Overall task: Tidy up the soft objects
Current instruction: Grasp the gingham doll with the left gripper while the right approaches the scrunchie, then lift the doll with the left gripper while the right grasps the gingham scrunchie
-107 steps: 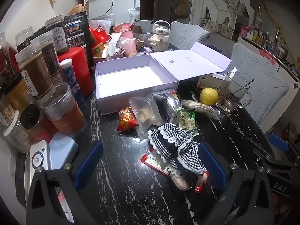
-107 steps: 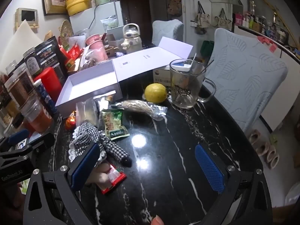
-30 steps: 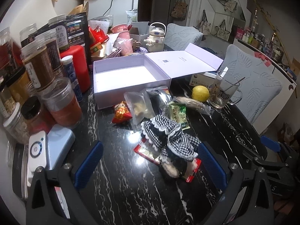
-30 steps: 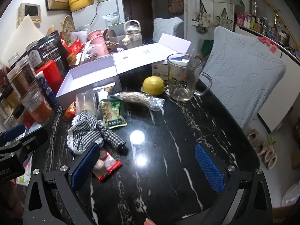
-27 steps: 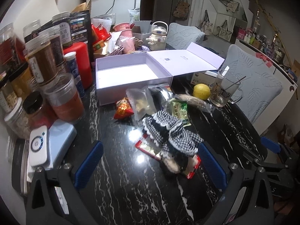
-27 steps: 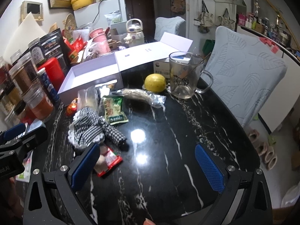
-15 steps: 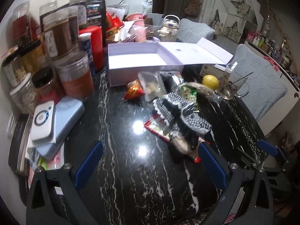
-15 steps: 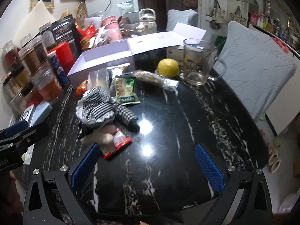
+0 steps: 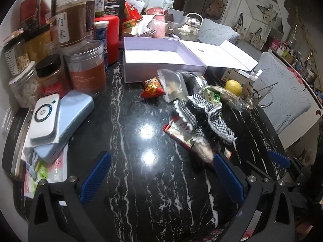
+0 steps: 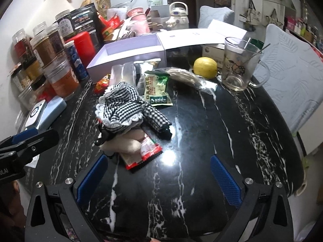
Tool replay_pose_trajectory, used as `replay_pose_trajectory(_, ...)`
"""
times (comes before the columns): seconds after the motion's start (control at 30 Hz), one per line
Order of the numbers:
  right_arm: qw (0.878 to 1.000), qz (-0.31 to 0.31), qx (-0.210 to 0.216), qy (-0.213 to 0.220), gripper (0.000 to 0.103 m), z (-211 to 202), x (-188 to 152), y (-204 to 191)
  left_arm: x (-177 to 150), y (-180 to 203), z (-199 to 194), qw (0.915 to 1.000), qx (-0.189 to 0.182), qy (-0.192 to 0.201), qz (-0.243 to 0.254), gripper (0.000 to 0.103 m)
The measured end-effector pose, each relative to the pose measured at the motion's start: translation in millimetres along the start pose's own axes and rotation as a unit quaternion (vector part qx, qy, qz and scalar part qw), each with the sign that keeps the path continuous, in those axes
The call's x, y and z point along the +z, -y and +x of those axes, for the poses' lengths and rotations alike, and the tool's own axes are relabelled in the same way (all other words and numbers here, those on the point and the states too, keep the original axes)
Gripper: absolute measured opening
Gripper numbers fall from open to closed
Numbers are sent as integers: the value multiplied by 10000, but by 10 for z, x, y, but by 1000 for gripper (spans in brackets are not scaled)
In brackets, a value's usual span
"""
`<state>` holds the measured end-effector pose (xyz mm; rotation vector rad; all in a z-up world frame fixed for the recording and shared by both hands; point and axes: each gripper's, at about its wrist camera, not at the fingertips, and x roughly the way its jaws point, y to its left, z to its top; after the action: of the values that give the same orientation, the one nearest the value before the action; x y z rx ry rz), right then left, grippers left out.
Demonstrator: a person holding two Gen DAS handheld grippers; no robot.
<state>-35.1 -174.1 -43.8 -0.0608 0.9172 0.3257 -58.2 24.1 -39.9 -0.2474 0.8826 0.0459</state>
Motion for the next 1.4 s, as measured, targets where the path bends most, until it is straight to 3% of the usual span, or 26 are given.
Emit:
replay_pose_trajectory(0.43, 9989, 377, -266, -120, 103, 177, 125, 405, 334, 510, 463, 9962, -560, -397, 539, 103)
replay_pose_trajectory(0.93, 9977, 457, -280, -415, 102, 453, 235, 608, 458, 663, 1188, 9894, -611, -1182, 586, 102)
replay_pose_trajectory(1.03, 9979, 422, -189, -462, 102, 489, 247, 600, 433, 606, 1277, 9875, -681, -1341, 481, 95)
replay_pose_trajectory(1.2, 9980, 360, -131, -498, 101, 531, 266, 555, 422, 573, 1256, 9899, -627, -1139, 562, 87)
replay_pose_trajectory(1.27, 9981, 322, -131, -503, 101, 540, 275, 530, 411, 576, 1232, 9906, -646, -1024, 636, 76)
replay_pose_trajectory(1.33, 9982, 296, -88, -521, 100, 540, 278, 505, 404, 585, 1183, 9909, -674, -898, 743, 55)
replay_pose_trajectory(1.4, 9982, 260, -64, -533, 100, 540, 279, 476, 411, 602, 1139, 9900, -699, -837, 892, 50)
